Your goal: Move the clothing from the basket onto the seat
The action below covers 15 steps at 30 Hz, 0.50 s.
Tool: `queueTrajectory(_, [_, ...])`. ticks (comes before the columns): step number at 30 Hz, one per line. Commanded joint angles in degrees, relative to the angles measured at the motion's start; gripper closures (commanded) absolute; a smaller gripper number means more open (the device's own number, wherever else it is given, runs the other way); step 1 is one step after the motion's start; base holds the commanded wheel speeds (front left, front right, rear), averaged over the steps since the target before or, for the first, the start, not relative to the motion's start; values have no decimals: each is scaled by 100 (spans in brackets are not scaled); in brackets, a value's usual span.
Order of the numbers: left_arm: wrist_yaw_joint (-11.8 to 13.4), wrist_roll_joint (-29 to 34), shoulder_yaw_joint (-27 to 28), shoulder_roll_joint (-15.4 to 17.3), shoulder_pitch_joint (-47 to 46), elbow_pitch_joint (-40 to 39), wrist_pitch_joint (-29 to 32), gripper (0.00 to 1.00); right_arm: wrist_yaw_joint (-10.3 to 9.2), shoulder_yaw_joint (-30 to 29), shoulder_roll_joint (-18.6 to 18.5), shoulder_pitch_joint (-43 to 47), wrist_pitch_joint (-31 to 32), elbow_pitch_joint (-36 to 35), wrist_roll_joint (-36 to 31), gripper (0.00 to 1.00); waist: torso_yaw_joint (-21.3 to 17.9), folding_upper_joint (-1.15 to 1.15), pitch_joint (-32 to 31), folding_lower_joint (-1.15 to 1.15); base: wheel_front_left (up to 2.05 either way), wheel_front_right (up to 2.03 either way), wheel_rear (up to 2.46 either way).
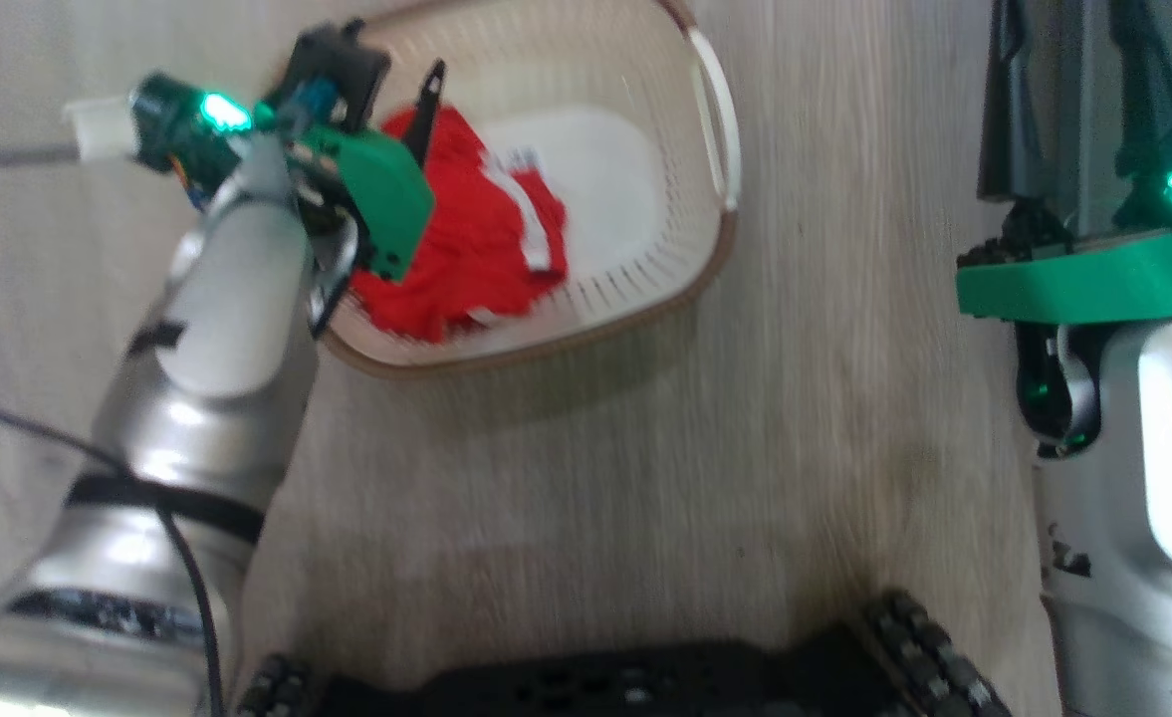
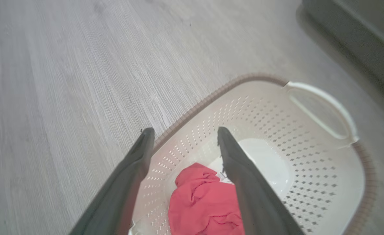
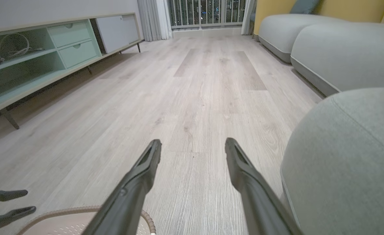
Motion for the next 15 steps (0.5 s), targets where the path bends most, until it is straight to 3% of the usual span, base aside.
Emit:
queueTrajectory(1, [44,69,79,186,-5,-15,58,0,-2,128,4,76,-37,-217,60,0,-486,0,817,-4,0,0,0])
queueTrajectory(5, [105,234,-64,232,-581,859,540,0,-2,194,4,-12,-37,-318,254,0,-742,0,1268,-4,0,0,0])
queueTrajectory(15, [282,623,-443,457,-1324,1864,1037,0,-2,383,4,-16,-37,-332,689,0,-1097,0,1897,-4,0,0,0])
